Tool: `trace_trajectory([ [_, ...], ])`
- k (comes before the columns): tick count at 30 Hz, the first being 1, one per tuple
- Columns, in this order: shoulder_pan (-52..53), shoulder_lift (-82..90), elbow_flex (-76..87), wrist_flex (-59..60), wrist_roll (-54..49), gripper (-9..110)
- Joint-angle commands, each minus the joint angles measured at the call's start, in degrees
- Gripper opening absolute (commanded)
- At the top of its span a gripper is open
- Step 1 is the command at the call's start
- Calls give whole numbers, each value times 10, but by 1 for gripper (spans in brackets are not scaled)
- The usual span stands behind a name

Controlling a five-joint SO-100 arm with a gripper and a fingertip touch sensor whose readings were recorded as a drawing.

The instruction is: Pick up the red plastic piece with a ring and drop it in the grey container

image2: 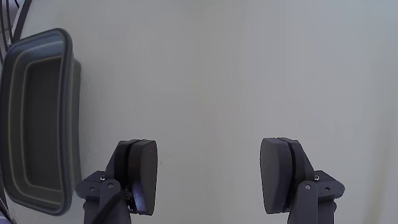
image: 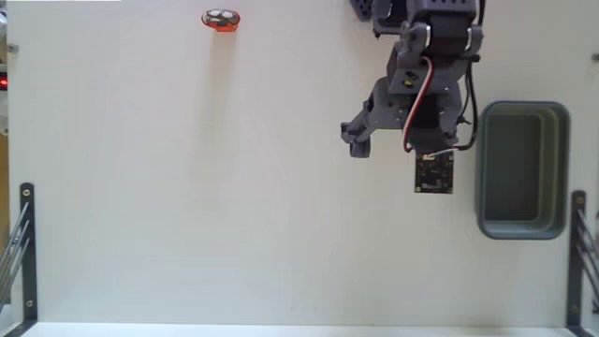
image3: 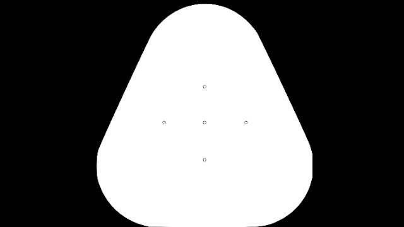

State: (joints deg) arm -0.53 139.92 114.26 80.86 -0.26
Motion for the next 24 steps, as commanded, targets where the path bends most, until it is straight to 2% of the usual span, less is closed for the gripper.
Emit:
trace_trajectory([
  [1,5,22,3,11,3,110],
  [8,16,22,3,11,3,110],
  [24,170,22,3,11,3,110],
])
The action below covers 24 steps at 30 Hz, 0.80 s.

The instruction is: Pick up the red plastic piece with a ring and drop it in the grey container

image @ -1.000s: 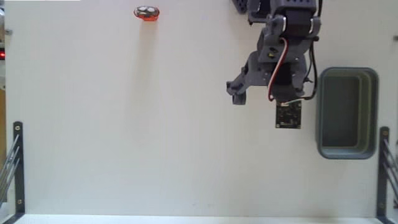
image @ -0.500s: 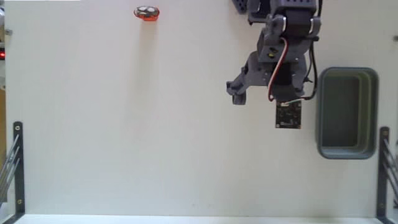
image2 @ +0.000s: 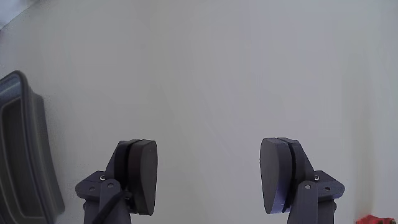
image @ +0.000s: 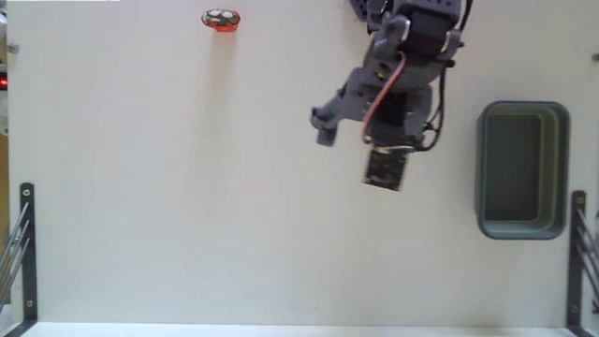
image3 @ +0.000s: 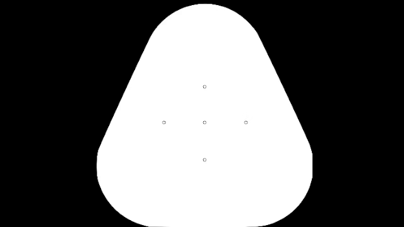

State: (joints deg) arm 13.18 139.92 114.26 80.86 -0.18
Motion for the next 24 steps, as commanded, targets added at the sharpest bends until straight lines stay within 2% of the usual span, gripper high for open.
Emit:
trace_trajectory([
  [1,44,22,3,11,2,110],
  [24,291,22,3,11,2,110],
])
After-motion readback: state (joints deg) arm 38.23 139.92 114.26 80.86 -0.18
